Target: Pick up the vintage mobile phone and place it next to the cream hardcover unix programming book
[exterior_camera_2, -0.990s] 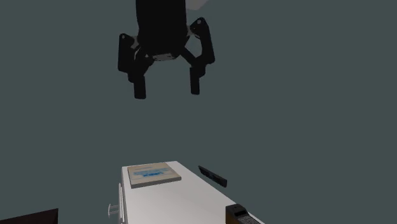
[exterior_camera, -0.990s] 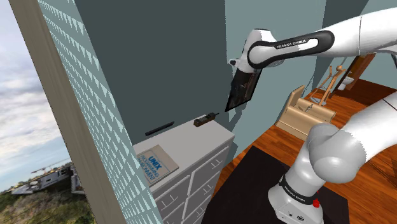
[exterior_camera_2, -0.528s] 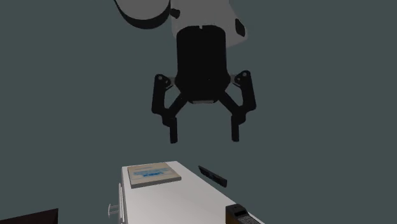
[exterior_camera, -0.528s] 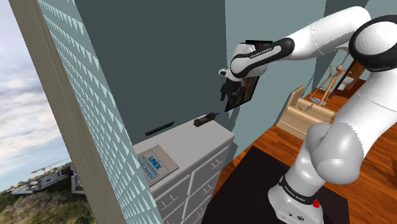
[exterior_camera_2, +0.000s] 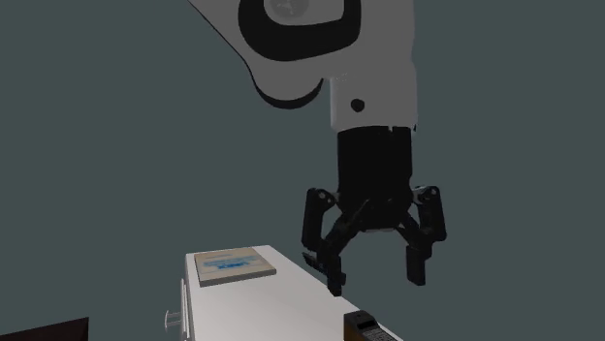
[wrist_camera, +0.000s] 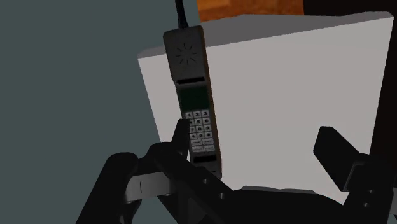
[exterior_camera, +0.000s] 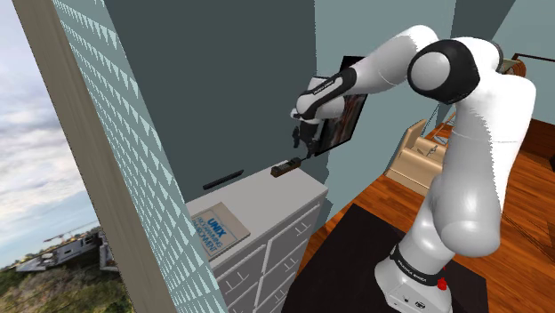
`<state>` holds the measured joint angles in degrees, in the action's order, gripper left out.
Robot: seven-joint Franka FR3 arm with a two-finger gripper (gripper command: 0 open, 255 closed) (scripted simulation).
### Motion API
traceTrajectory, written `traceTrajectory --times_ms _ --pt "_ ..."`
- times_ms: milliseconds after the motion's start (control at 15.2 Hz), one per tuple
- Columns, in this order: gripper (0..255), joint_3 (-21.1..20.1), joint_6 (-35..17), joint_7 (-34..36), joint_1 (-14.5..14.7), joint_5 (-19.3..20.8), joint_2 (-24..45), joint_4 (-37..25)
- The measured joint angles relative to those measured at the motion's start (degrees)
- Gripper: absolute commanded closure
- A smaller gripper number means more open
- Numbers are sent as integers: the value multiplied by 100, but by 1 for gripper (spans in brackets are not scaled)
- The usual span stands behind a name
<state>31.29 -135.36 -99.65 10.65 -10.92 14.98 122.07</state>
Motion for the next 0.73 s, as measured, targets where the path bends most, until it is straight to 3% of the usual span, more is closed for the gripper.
traceTrajectory --times_ms 330,594,726 --pt "0 -485 -176 -1170 -450 -476 1219 -871" --pt "0 -550 -198 -1811 -576 -547 1363 -1032" --pt "0 -555 -214 -1795 -559 -564 1354 -1003"
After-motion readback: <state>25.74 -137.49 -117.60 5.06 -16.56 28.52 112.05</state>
